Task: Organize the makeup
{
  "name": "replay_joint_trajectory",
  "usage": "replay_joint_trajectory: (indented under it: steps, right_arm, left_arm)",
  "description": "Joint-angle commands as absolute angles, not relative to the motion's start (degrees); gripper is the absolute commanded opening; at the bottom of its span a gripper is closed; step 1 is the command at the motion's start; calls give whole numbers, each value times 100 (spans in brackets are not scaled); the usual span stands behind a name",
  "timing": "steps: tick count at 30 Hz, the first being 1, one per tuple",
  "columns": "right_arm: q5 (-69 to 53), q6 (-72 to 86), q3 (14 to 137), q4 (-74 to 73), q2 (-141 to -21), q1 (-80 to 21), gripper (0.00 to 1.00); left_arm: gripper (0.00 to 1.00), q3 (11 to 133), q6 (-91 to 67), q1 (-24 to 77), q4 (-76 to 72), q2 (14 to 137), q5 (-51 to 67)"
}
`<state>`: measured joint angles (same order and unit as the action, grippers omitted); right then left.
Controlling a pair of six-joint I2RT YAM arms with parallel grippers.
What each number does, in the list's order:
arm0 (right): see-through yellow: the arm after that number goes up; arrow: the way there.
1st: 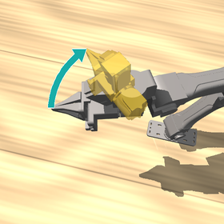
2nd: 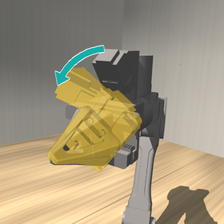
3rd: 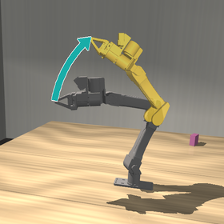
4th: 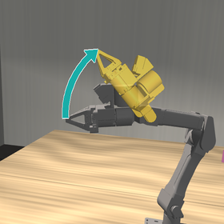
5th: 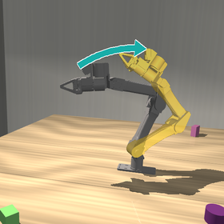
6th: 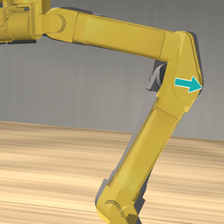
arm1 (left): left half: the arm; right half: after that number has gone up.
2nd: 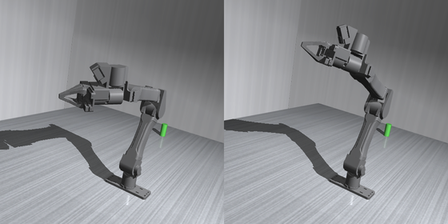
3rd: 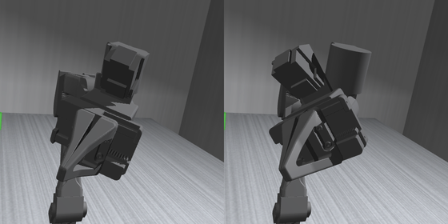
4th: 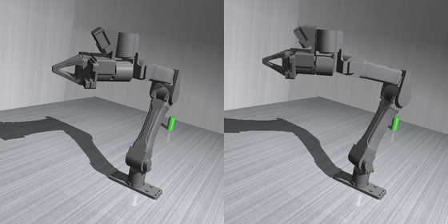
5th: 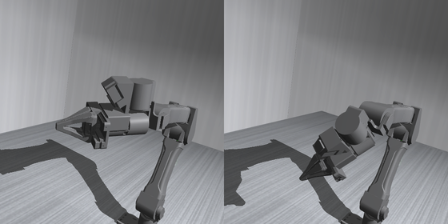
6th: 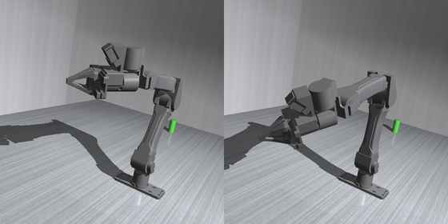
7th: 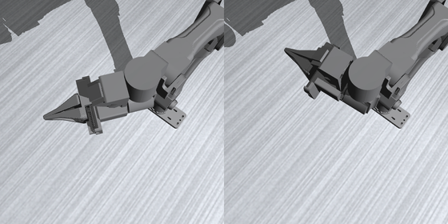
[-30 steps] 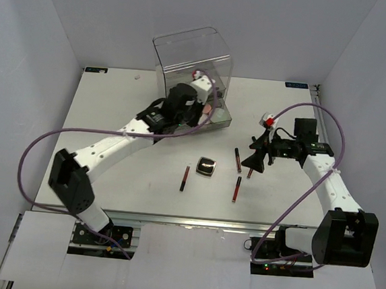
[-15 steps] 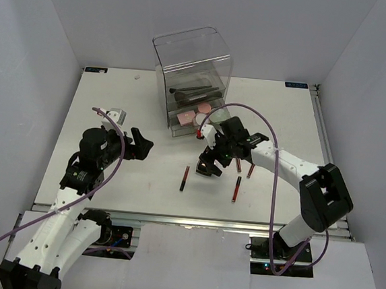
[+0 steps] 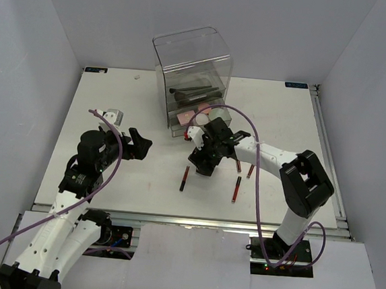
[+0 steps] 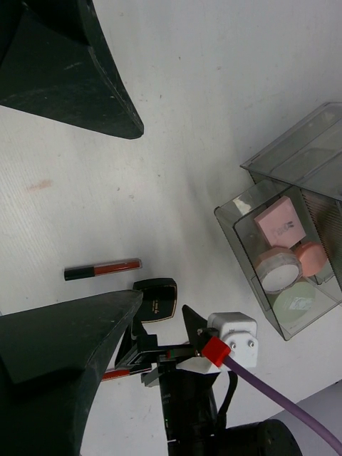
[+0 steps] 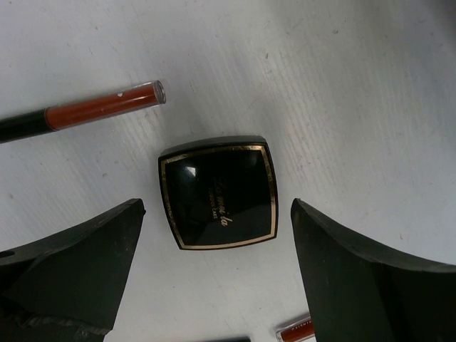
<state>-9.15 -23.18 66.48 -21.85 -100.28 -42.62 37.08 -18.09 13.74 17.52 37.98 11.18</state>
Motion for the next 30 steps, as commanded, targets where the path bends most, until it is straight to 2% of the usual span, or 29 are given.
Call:
replay_joint_trajectory:
  steps: [1,15,20,23,26,30]
  right_arm:
    - [-867,-2482,6955,-2197,-10248,-4315,90]
    - [-821,-2660,6856,-2232,-10468,-4351,91]
    - [-753,-2696,6818,-2226,-10485,-4359,99]
    - [-671,-2729,6812,-2226,-10474,-4359,88]
    - [-564,-2798,6805,-2232,-10440,-4359,68]
    - [-344,-2915,6785,-2232,-10348,-4359,49]
  left_arm:
    - [98,3691,-1846,1377,1644,3683,1186]
    - [98,3683,-1846,1371,1635,3683,1187]
    - [98,3680,-1846,1371,1641,3683,1171]
    - [98,3683,-1846,1373,1644,3676,1160]
    - [98,3683,-1846,1373,1644,3676,1160]
    - [98,3683,-1846,1380,1635,3675,1169]
